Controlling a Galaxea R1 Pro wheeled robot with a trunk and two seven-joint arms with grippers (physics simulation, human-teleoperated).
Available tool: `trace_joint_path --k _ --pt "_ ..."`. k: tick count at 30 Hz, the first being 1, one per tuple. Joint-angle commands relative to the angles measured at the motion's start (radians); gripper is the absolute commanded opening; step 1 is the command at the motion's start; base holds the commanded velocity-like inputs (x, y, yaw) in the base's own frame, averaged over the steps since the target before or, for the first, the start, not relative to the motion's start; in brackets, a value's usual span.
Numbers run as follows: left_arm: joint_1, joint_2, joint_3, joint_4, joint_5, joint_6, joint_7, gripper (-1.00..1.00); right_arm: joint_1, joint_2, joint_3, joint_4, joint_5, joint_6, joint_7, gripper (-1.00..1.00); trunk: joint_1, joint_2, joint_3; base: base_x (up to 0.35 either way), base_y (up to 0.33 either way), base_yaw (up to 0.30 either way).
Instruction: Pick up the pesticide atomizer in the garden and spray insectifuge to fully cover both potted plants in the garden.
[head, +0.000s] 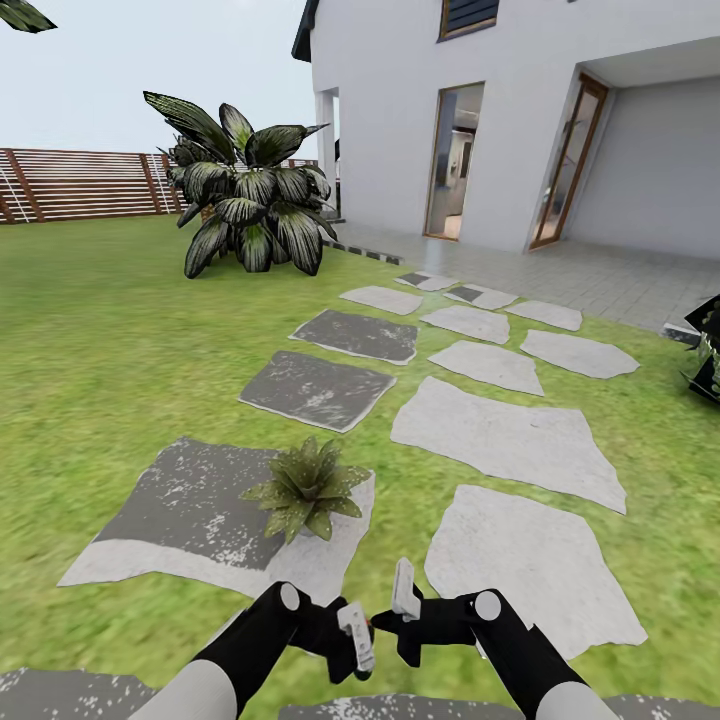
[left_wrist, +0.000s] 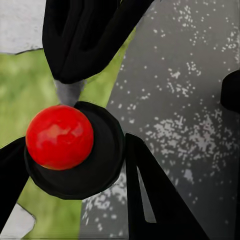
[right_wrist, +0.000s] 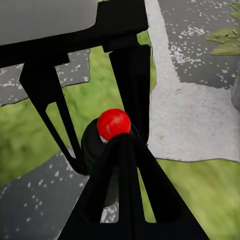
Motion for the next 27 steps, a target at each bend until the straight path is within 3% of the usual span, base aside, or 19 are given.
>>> trace_joint_path --k 1,5,7,14,16,17,22,24,26,27 --pt "0.0 0.002 0.0 0.0 -0.005 0.003 -0.003 -1.0 0.0 0.0 -0.001 -0.001 0.009 -0.005 0.001 -1.0 0.0 0.0 -0.001 0.0 0.0 0.0" --pt "-0.001 0.015 0.001 0.006 -0.012 0.008 -0.004 -1.0 0.0 0.0 -0.001 0.0 0.01 -0.005 0.001 -1.0 0.0 0.0 -0.001 0.0 0.0 0.0" --pt "-0.002 0.037 0.002 0.007 -0.013 0.011 -0.005 -1.0 0.0 0.0 -0.001 0.0 0.01 -0.005 0.001 -1.0 0.0 0.0 -0.001 0.0 0.0 0.0" --pt "0.007 0.135 0.004 0.008 -0.014 0.01 -0.006 -1.0 0.0 0.0 -0.001 0.004 0.011 -0.007 0.0 -1.0 0.0 0.0 -0.001 0.0 0.0 0.0" --pt "0.011 0.174 0.004 0.008 -0.014 0.008 -0.006 -1.0 0.0 -0.002 -0.002 0.006 0.011 -0.007 -0.001 -1.0 0.0 0.0 -0.001 0.0 0.0 0.0" --pt "0.012 0.194 0.005 0.008 -0.013 0.006 -0.007 -1.0 0.0 -0.004 -0.002 0.006 0.011 -0.007 -0.001 1.0 0.0 0.0 -0.001 0.0 0.0 0.0" --pt "0.017 0.259 0.006 0.009 -0.01 0.01 -0.004 -1.0 0.0 -0.012 -0.008 0.007 0.01 -0.011 -0.008 1.0 0.0 0.0 -0.001 0.0 0.0 0.0" --pt "0.018 0.273 0.014 0.01 -0.004 0.013 -0.002 -1.0 0.001 -0.031 -0.011 0.008 0.008 -0.012 -0.036 1.0 0.0 0.0 -0.001 0.0 0.0 0.0" --pt "0.018 0.274 0.059 0.019 0.008 0.014 0.021 -1.0 0.004 -0.069 -0.013 0.016 0.002 -0.013 -0.108 1.0 0.0 0.0 -0.001 0.0 0.0 0.0" --pt "0.019 0.271 0.107 0.039 0.028 0.014 0.052 -1.0 0.005 -0.088 -0.015 0.042 0.0 -0.013 -0.171 1.0 0.0 0.0 -0.001 0.0 0.0 0.0"
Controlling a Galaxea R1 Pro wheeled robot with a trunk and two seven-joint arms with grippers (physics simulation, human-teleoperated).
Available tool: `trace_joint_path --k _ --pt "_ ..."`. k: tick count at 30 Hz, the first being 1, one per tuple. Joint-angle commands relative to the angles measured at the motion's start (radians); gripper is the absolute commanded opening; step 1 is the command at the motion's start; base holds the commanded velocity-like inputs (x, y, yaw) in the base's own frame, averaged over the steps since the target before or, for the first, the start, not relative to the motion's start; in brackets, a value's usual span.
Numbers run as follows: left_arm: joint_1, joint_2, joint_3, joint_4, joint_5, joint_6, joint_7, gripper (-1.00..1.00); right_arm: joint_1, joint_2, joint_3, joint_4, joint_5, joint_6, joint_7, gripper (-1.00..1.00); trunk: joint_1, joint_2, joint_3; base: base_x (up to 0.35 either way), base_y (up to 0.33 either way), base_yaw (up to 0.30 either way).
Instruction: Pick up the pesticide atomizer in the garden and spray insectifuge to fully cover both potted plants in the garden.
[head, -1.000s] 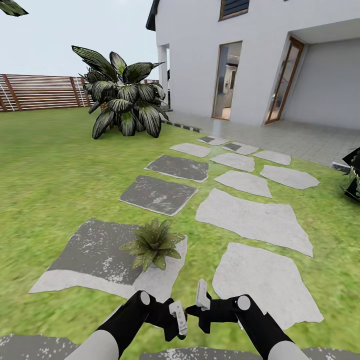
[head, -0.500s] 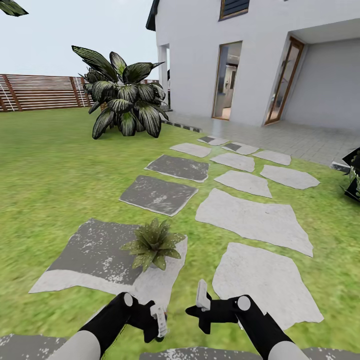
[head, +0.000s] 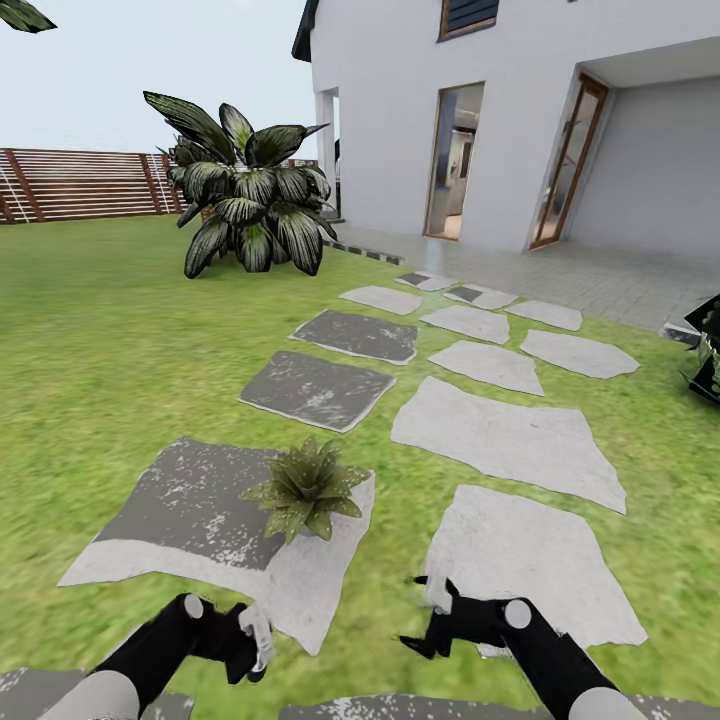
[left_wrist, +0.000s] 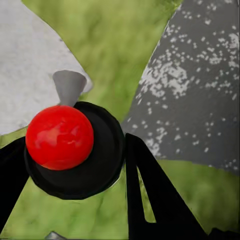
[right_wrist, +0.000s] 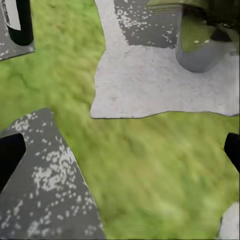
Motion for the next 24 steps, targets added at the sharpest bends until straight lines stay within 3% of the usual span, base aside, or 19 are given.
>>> trace_joint_path --k 1,2,4,5,7,9,10,11,13,14,24 --pt "0.002 -0.001 0.032 0.021 0.017 0.001 0.025 -1.0 0.001 -0.01 -0.007 0.03 0.007 -0.007 -0.054 1.0 0.0 0.0 -0.001 0.0 0.0 0.0" --pt "0.005 -0.003 0.077 0.064 0.049 -0.003 0.071 -1.0 0.001 -0.018 -0.04 0.093 0.006 -0.007 -0.138 1.0 0.0 0.0 -0.001 0.0 0.0 0.0" --pt "0.008 -0.005 0.121 0.127 0.101 -0.012 0.139 -1.0 0.002 -0.023 -0.13 0.194 0.004 -0.012 -0.244 1.0 0.0 0.0 -0.001 0.0 0.0 0.0" --pt "0.009 -0.004 0.141 0.168 0.147 -0.03 0.194 -1.0 0.002 -0.025 -0.219 0.266 0.005 -0.024 -0.31 1.0 0.0 0.0 -0.001 0.0 0.0 0.0" --pt "0.023 -0.004 0.155 0.223 0.233 -0.09 0.297 -1.0 0.002 -0.026 -0.35 0.359 0.006 -0.058 -0.409 1.0 0.0 0.0 -0.001 0.0 0.0 0.0" --pt "0.045 -0.005 0.158 0.251 0.309 -0.143 0.398 -1.0 0.005 -0.029 -0.425 0.399 0.006 -0.084 -0.487 1.0 0.0 0.0 -0.001 0.0 0.0 0.0" --pt "0.063 -0.006 0.16 0.262 0.363 -0.173 0.473 -1.0 0.013 -0.03 -0.457 0.413 0.006 -0.094 -0.539 1.0 0.0 0.0 -0.001 0.0 0.0 0.0" --pt "0.1 -0.007 0.162 0.281 0.502 -0.21 0.6 -1.0 0.042 -0.03 -0.487 0.424 0.006 -0.117 -0.62 1.0 0.0 0.0 -0.001 0.0 0.0 0.0" --pt "0.118 -0.002 0.162 0.287 0.601 -0.216 0.634 -1.0 0.064 -0.03 -0.492 0.427 0.006 -0.15 -0.669 1.0 0.0 0.0 -0.001 0.0 0.0 0.0" --pt "0.161 0.003 0.162 0.288 0.691 -0.218 0.646 -1.0 0.099 -0.03 -0.494 0.427 0.006 -0.209 -0.726 1.0 0.0 0.0 -0.001 0.0 0.0 0.0" --pt "0.173 0.001 0.16 0.289 0.709 -0.217 0.644 -1.0 0.107 -0.024 -0.495 0.429 0.004 -0.221 -0.735 1.0 0.0 0.0 -0.001 0.0 0.0 0.049"
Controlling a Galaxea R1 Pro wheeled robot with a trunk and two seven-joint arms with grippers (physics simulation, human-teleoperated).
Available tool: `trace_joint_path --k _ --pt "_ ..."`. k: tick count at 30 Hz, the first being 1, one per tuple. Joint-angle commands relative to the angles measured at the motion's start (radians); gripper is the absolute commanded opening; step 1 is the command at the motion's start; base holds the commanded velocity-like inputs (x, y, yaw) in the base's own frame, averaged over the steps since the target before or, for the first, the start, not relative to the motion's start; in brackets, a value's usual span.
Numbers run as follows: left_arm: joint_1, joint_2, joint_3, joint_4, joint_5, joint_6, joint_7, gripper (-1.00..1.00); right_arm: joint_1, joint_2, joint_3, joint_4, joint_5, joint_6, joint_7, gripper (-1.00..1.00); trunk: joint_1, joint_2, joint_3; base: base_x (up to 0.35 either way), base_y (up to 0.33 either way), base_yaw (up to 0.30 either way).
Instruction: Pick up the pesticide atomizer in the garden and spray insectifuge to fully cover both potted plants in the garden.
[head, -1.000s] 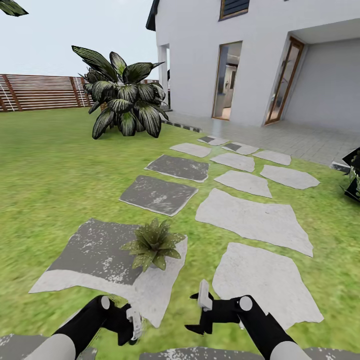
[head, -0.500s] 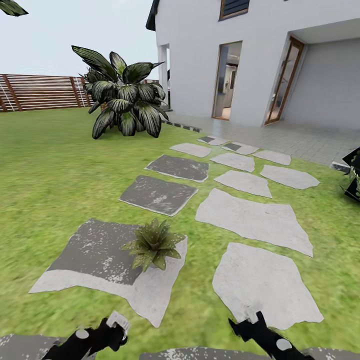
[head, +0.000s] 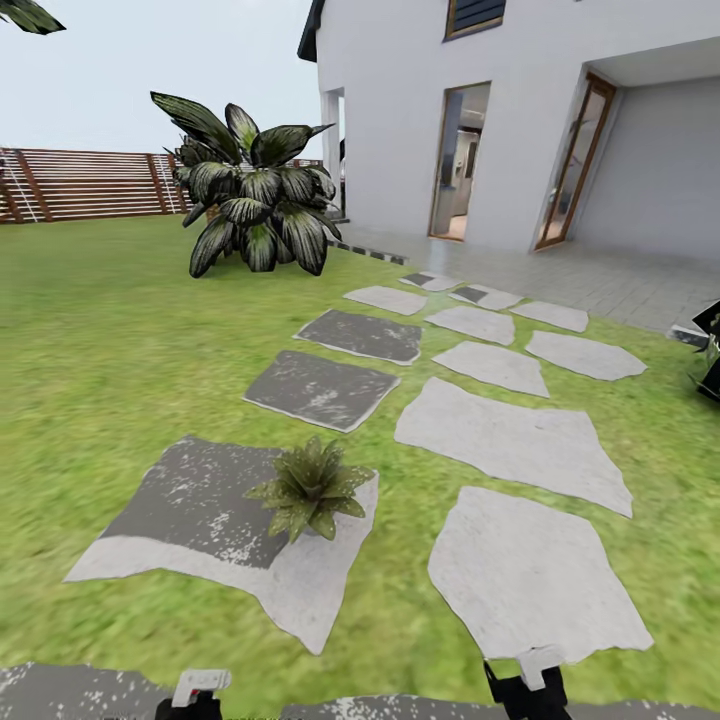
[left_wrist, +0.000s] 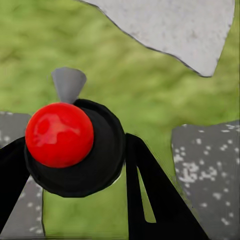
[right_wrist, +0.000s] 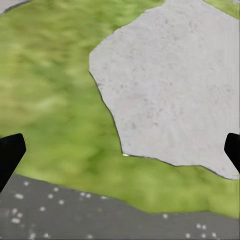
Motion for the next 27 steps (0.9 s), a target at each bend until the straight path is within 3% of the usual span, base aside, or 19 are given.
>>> trace_joint_path --k 1,11,15,22,27 --pt "-0.001 -0.001 0.005 0.001 0.0 -0.002 -0.006 -1.0 0.0 -0.001 -0.008 0.0 0.003 -0.004 0.006 1.0 0.0 0.0 -0.001 0.0 0.0 0.241" --pt "0.007 0.006 0.007 0.0 0.0 -0.004 -0.002 -1.0 0.0 -0.003 -0.008 0.003 0.004 -0.004 0.005 1.0 0.0 0.0 -0.001 0.0 0.0 0.273" --pt "0.025 0.007 0.009 0.0 0.007 -0.071 -0.002 -1.0 0.0 -0.003 -0.008 0.023 0.004 -0.005 0.005 1.0 0.0 0.0 -0.001 0.0 0.0 0.279" --pt "0.028 0.007 0.009 0.0 0.008 -0.078 -0.002 -1.0 0.0 -0.001 -0.007 0.024 0.004 -0.005 0.005 1.0 0.0 0.0 -0.001 0.0 0.0 0.279" --pt "0.028 0.007 0.009 0.0 0.008 -0.078 0.0 -1.0 0.0 -0.001 -0.007 0.025 0.004 -0.005 0.005 1.0 -0.019 0.035 0.015 0.0 0.0 0.278"
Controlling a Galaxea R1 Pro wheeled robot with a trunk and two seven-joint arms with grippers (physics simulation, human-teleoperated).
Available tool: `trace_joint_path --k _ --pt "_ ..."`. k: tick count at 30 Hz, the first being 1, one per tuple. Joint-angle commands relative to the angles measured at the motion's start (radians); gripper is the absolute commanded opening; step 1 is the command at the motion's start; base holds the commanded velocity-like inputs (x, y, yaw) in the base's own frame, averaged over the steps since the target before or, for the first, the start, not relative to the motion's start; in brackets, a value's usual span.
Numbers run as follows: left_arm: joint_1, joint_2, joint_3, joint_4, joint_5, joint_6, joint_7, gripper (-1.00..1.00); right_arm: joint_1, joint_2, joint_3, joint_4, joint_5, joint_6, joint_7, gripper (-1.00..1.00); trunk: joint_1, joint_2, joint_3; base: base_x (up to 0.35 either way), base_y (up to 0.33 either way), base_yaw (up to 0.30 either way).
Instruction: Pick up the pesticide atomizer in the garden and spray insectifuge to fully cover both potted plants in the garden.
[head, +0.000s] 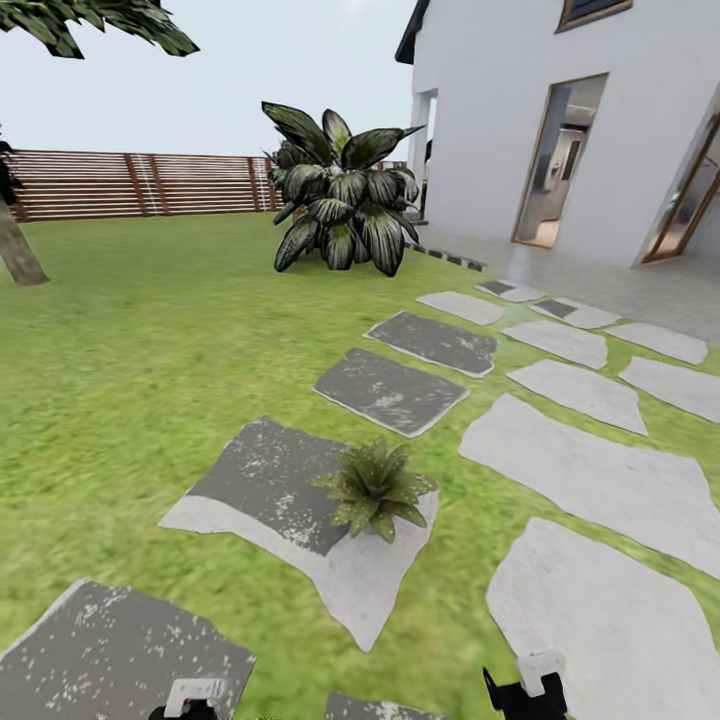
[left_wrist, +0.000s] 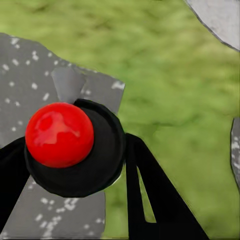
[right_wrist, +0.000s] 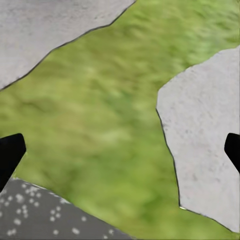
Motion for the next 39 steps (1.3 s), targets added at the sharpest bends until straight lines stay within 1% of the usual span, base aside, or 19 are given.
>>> trace_joint_path --k 1,6,21,27,39 --pt "-0.001 0.0 0.006 0.001 0.001 -0.002 -0.004 -1.0 0.0 0.0 -0.008 0.001 0.003 -0.003 0.006 1.0 -0.004 0.007 0.002 0.0 0.0 0.279" --pt "-0.001 0.0 0.006 0.001 0.001 -0.002 0.001 -1.0 0.0 0.001 -0.008 0.001 0.004 -0.004 0.006 1.0 -0.023 0.042 0.018 0.0 0.0 0.279" --pt "0.0 0.0 0.006 0.001 0.001 -0.005 0.001 -1.0 0.001 0.002 -0.008 0.002 0.005 -0.004 0.006 1.0 -0.023 0.042 0.02 -0.007 0.001 0.278" --pt "0.001 0.0 0.006 0.001 0.001 -0.005 0.001 -1.0 0.001 0.002 -0.008 0.002 0.005 -0.003 0.006 1.0 -0.023 0.042 0.023 -0.258 0.115 0.279" --pt "0.001 0.0 0.006 0.001 0.001 -0.005 0.001 -1.0 0.001 0.003 -0.008 0.002 0.005 -0.002 0.008 1.0 -0.023 0.042 0.03 -0.212 0.224 0.278"
